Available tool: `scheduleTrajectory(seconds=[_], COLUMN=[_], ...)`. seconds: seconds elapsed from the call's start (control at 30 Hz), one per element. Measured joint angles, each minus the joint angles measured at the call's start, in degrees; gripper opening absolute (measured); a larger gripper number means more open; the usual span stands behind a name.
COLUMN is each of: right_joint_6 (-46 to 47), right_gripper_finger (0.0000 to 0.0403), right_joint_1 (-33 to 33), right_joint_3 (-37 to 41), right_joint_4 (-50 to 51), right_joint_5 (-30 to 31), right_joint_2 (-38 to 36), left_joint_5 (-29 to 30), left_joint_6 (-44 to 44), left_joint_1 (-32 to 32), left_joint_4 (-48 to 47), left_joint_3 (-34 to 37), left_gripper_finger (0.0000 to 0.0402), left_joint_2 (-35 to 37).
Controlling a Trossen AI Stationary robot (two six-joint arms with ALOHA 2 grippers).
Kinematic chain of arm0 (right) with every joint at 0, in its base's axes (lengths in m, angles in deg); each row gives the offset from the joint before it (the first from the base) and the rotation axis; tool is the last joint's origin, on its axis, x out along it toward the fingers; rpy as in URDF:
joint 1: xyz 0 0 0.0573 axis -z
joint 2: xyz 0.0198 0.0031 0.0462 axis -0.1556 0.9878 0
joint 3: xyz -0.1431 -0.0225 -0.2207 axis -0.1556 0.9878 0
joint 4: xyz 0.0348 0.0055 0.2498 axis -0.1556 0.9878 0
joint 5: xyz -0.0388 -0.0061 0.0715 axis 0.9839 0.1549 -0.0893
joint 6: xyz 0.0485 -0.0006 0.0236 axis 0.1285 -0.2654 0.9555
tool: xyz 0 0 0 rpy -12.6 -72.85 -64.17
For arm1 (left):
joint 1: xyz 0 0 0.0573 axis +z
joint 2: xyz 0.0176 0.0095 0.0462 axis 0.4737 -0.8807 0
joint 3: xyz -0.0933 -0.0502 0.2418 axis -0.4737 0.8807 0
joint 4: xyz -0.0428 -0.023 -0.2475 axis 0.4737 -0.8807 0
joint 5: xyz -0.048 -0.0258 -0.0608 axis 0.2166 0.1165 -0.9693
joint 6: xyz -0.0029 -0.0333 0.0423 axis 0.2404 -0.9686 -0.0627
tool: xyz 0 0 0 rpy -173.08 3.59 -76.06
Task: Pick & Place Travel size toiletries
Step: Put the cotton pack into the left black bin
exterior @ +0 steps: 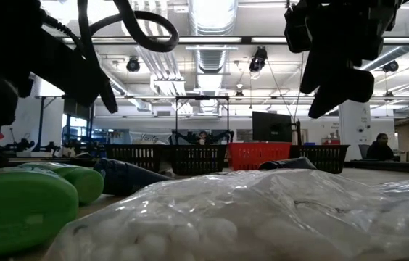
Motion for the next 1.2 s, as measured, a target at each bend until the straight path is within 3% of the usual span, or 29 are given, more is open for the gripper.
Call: scheduleTrajectory(seconds=[0.1, 0.3, 0.5, 0.67, 0.8, 0.93, 1.2], right_joint_6=[0.0, -0.6, -3.2, -12.6, -25.1, -33.7, -39.5], right_gripper_finger=[0.0251, 0.0244, 0.0225, 0.022, 0.0227, 0.0235, 0.0257], right_joint_1=[0.1, 0.5, 2.3, 3.6, 3.7, 3.9, 4.3], right_joint_3=[0.0, 0.0, 0.0, 0.0, -0.9, -4.7, -12.8], right_joint_4=[-0.1, -1.0, -4.0, -13.4, -20.7, -19.6, -16.7], right_joint_5=[0.0, -0.5, -0.4, -2.8, -4.9, -4.9, -4.9], right_joint_2=[0.0, -0.5, -1.8, -3.9, -6.8, -7.9, -5.3], left_joint_5=[0.1, 5.9, 19.3, 28.2, 29.9, 29.6, 27.7], left_joint_6=[0.9, -2.2, -7.3, -2.5, 7.5, 16.1, 27.0], left_joint_1=[0.0, 0.0, -0.8, -1.6, -1.5, -1.6, -0.9], left_joint_4=[-0.1, 0.3, 0.9, 6.2, 19.5, 36.0, 76.2], left_joint_3=[0.0, -0.1, 0.3, 1.9, 7.8, 17.6, 40.3], left_gripper_finger=[0.0018, 0.0018, 0.0011, 0.0011, 0.0012, 0.0011, 0.0011], left_joint_2=[0.4, 5.8, 18.8, 30.6, 39.9, 48.0, 57.0])
